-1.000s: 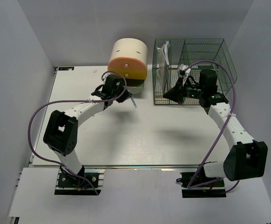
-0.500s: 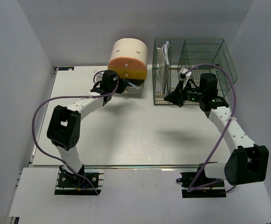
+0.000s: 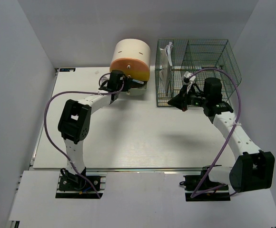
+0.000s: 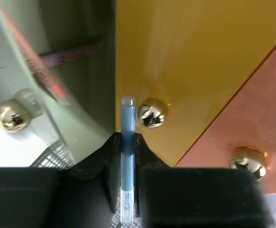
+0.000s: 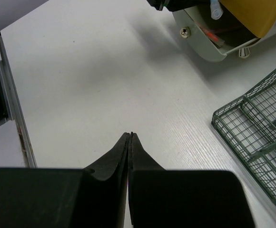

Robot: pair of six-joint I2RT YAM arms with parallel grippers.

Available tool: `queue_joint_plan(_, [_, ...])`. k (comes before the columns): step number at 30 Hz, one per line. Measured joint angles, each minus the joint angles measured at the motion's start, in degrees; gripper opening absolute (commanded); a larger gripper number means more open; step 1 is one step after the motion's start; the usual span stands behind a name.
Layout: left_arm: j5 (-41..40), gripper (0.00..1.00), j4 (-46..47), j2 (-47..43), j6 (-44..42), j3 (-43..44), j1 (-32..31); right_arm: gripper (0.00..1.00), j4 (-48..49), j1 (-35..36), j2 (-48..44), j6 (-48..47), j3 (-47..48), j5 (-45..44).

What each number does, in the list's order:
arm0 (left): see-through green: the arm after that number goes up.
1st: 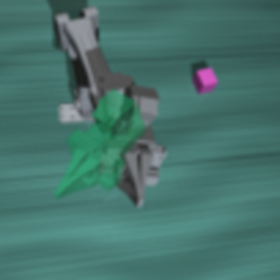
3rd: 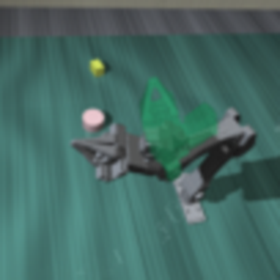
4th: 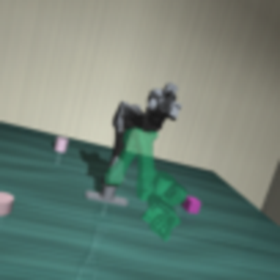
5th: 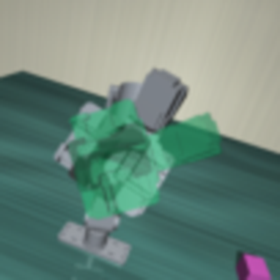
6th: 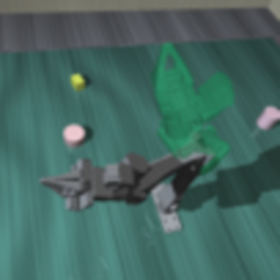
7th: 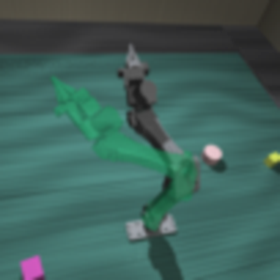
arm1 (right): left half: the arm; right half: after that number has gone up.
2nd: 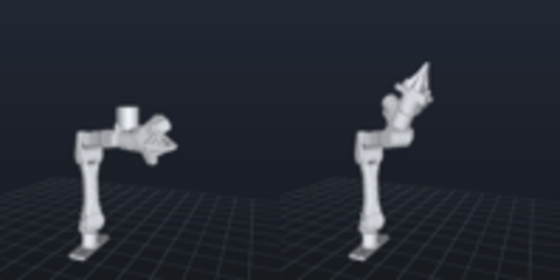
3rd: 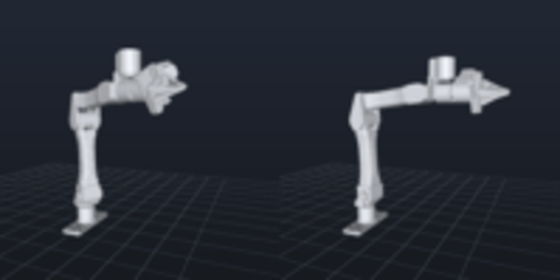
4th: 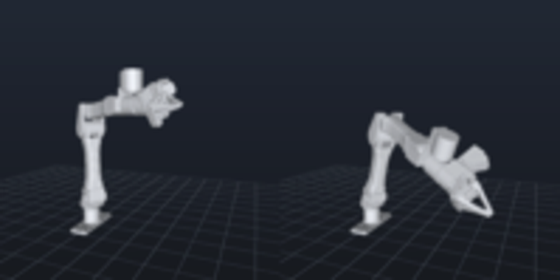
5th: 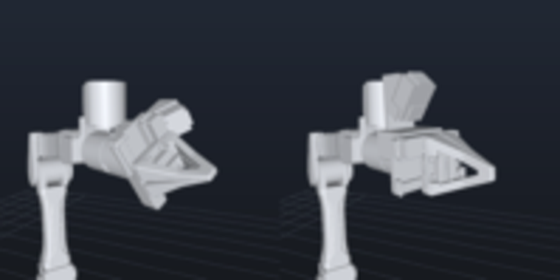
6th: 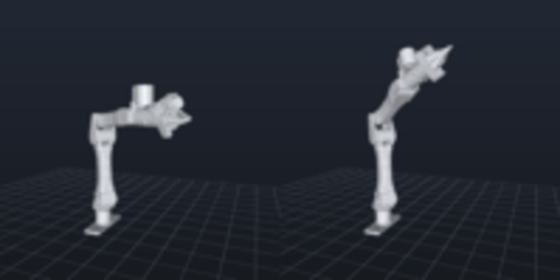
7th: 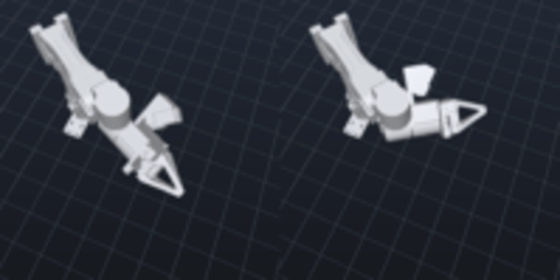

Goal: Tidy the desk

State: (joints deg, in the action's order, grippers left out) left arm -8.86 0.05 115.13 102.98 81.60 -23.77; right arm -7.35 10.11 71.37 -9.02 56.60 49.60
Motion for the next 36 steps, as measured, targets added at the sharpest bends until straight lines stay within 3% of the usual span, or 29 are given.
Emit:
queue_joint_plan(4, [-0.07,0.52,2.16,0.68,0.72,0.11,0.28,0.05,-0.07,0.0,-0.2,-0.24,-0.37,0.0])
queue_joint_plan(6, [-0.13,0.58,2.97,0.72,1.05,-0.04,0.44,0.17,-0.15,0.0,-0.2,-0.61,-0.37,0.07])
queue_joint_plan(10, [-0.13,0.57,5.2,0.61,1.16,-0.59,0.59,0.22,-1.03,-0.02,-0.17,-3.34,-0.37,2.03])
queue_joint_plan(13, [0.07,0.48,7.5,-0.13,1.18,-2.84,0.72,0.21,-2.27,0.02,0.24,-5.99,-0.35,4.37])
queue_joint_plan(15, [0.5,0.35,8.81,-0.94,1.14,-4.79,0.74,0.17,-3.41,0.02,1.03,-8.7,-0.09,6.16])
queue_joint_plan(16, [0.85,0.19,9.73,-1.51,0.92,-5.95,0.74,0.15,-4.04,0.02,1.6,-11.21,0.15,7.26])
queue_joint_plan(18, [2.27,0.0,12.0,-3.06,-0.02,-8.63,0.76,0.06,-5.44,0.02,3.02,-16.59,0.57,9.66])
queue_joint_plan(20, [3.98,0.0,14.51,-5.46,-0.79,-12.2,0.76,0.0,-6.99,0.15,5.07,-23.41,1.2,12.04])
queue_joint_plan(23, [6.03,0.0,18.27,-10.29,-2.64,-18.21,0.76,0.0,-13.35,0.9,10.86,-36.46,5.77,14.75])
queue_joint_plan(27, [7.72,0.0,21.73,-18.97,-7.58,-26.88,0.81,0.0,-25.55,3.23,23.39,-52.28,21.0,14.32])
queue_joint_plan(30, [9.11,0.0,18.64,-25.66,-15.56,-29.81,1.14,0.0,-29.86,6.1,30.58,-57.4,30.38,10.6])
queue_joint_plan(33, [8.63,0.0,9.99,-30.97,-26.43,-28.11,1.55,0.0,-29.62,10.01,33.18,-57.24,32.44,5.2])
queue_joint_plan(34, [7.91,0.03,6.47,-32.94,-30.6,-27.26,1.6,0.0,-29.16,11.47,33.7,-56.61,32.54,3.26])
queue_joint_plan(36, [6.54,0.26,0.68,-36.44,-36.85,-26.62,1.66,0.0,-27.93,14.56,34.99,-54.53,33.22,-1.09])
